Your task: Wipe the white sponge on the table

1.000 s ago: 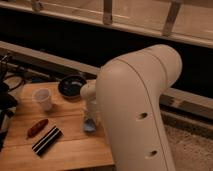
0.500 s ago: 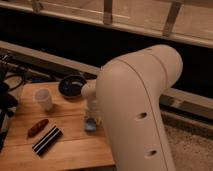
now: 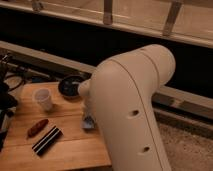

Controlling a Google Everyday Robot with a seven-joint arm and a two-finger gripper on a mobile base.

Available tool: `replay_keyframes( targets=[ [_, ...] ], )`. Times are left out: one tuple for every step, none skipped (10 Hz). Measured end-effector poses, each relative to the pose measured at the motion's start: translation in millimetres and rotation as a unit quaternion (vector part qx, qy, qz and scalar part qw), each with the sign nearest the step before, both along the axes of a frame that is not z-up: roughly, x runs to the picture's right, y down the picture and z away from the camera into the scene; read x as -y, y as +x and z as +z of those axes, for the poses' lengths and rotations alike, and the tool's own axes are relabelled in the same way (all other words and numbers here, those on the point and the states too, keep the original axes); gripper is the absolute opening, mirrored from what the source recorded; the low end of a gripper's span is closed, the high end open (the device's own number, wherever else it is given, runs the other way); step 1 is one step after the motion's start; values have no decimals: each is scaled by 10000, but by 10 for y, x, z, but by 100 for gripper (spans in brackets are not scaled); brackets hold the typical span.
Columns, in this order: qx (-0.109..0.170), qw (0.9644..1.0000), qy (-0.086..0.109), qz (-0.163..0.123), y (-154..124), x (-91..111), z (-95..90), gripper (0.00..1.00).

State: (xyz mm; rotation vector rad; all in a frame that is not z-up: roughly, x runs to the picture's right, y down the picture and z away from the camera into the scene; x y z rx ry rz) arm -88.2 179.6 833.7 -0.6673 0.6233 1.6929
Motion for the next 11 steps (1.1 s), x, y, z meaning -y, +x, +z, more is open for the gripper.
replay_keyframes(
  targets=[
    [-12,10000,1,-24,20,12,14,5],
    [5,10000,-15,-57,-6,23,19,5],
    [23,9999,-31,-96,-43,-1,3,5],
    [40,9999,-67,-133,-103,-61,-43,5],
    [56,9999,-63,-144,-125,-61,-48,5],
    [66,9998,-75,-163,-133,-58,-46,5],
    [84,9997,-85,-192,-155,-62,-48,5],
    [89,9997,-86,-190,-186,-49,-35,5],
    [81,9998,-88,-181,-186,-40,-23,5],
    [60,9998,-100,-173,-169,-29,-8,5],
    [51,9998,-114,-179,-153,-29,-2,5]
  ],
)
